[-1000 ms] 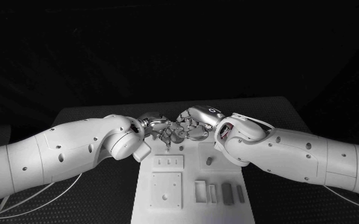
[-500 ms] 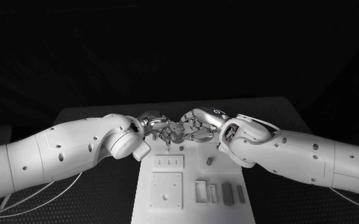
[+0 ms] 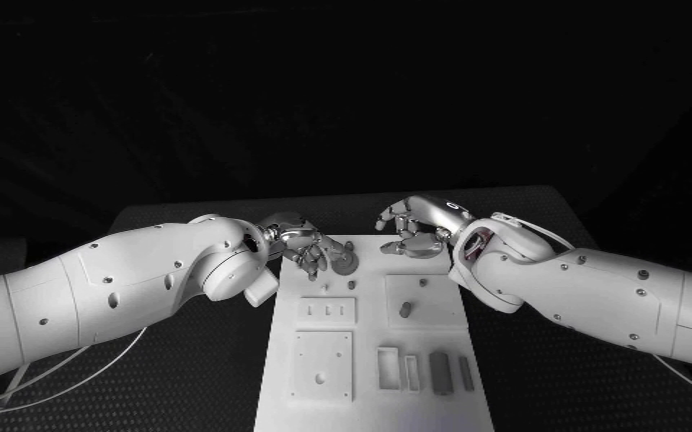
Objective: Assemble the parts on the task board
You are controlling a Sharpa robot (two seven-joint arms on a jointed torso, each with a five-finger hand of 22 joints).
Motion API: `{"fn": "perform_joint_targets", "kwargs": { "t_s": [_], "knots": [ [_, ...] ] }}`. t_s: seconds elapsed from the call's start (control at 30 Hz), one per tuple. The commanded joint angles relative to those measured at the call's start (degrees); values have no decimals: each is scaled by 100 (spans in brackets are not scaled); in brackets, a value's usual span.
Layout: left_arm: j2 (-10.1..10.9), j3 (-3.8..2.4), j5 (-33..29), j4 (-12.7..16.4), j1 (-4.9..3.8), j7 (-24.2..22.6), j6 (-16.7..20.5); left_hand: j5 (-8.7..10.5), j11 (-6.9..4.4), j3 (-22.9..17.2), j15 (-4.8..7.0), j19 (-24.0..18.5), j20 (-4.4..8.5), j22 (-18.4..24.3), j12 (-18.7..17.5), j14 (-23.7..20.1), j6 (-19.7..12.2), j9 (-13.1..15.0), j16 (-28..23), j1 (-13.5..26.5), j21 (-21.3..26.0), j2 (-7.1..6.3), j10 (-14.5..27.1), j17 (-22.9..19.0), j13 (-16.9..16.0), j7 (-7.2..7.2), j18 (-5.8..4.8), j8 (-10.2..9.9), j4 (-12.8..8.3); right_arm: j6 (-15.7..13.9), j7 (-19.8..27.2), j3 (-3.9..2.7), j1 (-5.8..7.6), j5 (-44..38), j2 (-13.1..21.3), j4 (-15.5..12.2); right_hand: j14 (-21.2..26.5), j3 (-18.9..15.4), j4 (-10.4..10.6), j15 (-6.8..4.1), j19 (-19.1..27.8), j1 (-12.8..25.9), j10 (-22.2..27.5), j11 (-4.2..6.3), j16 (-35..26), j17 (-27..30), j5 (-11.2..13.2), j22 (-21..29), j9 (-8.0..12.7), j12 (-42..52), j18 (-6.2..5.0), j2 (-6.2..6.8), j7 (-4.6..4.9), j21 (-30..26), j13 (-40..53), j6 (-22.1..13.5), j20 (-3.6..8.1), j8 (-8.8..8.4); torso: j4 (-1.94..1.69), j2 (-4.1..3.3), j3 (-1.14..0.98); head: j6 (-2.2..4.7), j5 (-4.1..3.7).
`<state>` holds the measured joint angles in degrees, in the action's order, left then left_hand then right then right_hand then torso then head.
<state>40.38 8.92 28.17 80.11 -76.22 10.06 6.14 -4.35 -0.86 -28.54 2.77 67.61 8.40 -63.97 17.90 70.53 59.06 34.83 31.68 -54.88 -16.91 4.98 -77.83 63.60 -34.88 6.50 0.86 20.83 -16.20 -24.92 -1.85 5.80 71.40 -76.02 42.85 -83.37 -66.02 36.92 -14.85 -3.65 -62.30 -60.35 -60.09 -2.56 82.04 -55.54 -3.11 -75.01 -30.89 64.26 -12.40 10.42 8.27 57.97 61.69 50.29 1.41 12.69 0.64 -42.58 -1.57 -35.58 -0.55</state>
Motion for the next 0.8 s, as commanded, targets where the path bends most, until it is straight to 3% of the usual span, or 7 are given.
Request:
{"fn": "perform_joint_targets", "kwargs": {
  "t_s": [0.03, 0.17, 0.27, 0.4, 0.67, 0.73, 0.8],
  "knots": [
    [-2, -3, 600, 20, -6, 323, -314, 20, 1, 0, 28, 11, 26, -13, 35, -26, 272, 193, 29, -4, -25, 58, 41, 10, -12, -220, 113, 18, -27, -148, 178, -85, 10, 407, 12, 191, 27, 8, 30, 2, 15, -20, 28, 6, -31, -4, -13, -11, 6, -7, -260, -12, 70, -28, -9, -54, -31, -25, 6, 2, -2, -13, 6],
    [-12, 47, 746, 21, -6, 565, -243, 24, -3, 3, 31, 14, 29, -38, 58, -28, 273, 218, 51, -9, -33, 56, 45, 12, -30, -223, 114, 16, -29, -192, 224, -146, 47, 539, 11, 364, 26, 9, 28, 0, 12, -36, 25, 8, -26, -5, -13, -14, 4, 0, -260, -43, 67, -25, -10, -41, -32, -17, -9, 3, -3, -39, 10],
    [-13, 146, 889, 62, -6, 860, -51, 26, -6, 6, 32, 14, 31, -63, 77, -32, 272, 240, 70, -16, -41, 55, 50, 14, -45, -224, 115, 13, -32, -198, 244, -175, 86, 685, -7, 445, 25, 7, 26, -2, 12, -44, 24, 10, -23, -6, -13, -15, 4, 4, -260, -65, 65, -24, -11, -37, -33, -14, -9, 5, -6, -55, 12],
    [-1, 299, 1266, 184, -7, 1235, 122, 31, -12, 30, 27, -27, 31, -208, 151, -75, 273, 323, 163, -37, -92, 62, 88, 38, -106, -228, 117, -8, -33, -202, 269, -265, 135, 819, -27, 535, 25, 4, 25, -3, 11, -46, 23, 11, -21, -6, -13, -16, 4, 8, -260, -84, 64, -23, -13, -33, -34, -11, -7, 8, -5, -92, 8],
    [-46, 395, 1945, 333, 15, 1609, 223, 23, -39, 41, 43, -27, 44, -365, 265, -81, 318, 420, 294, -29, -151, 40, 87, 52, -183, -249, 131, -26, -23, -176, 281, -321, 224, 901, -56, 604, 24, -3, 18, -5, 10, -51, 22, 13, -18, -6, -13, -18, 4, 11, -260, -97, 62, -21, -14, -27, -35, -7, -15, 4, 5, -153, 7],
    [-47, 480, 2047, 393, 18, 1666, 233, -19, -57, 25, 59, -6, 55, -435, 332, -68, 355, 470, 370, -11, -180, 21, 77, 56, -223, -266, 138, -30, -15, -153, 287, -334, 233, 927, -84, 629, 24, -4, 16, -5, 10, -52, 22, 13, -18, -7, -13, -19, 4, 12, -260, -99, 62, -21, -15, -26, -35, -7, -15, 3, 0, -175, 8],
    [-74, 479, 2145, 405, 28, 1702, 243, -30, -66, 8, 66, 6, 62, -470, 367, -64, 371, 494, 408, -1, -194, 11, 74, 56, -242, -273, 141, -34, -9, -147, 289, -340, 238, 941, -100, 648, 24, -4, 15, -5, 10, -52, 22, 13, -18, -7, -13, -19, 4, 12, -260, -100, 62, -21, -15, -26, -35, -7, -15, 3, 1, -185, 7]
  ]
}}
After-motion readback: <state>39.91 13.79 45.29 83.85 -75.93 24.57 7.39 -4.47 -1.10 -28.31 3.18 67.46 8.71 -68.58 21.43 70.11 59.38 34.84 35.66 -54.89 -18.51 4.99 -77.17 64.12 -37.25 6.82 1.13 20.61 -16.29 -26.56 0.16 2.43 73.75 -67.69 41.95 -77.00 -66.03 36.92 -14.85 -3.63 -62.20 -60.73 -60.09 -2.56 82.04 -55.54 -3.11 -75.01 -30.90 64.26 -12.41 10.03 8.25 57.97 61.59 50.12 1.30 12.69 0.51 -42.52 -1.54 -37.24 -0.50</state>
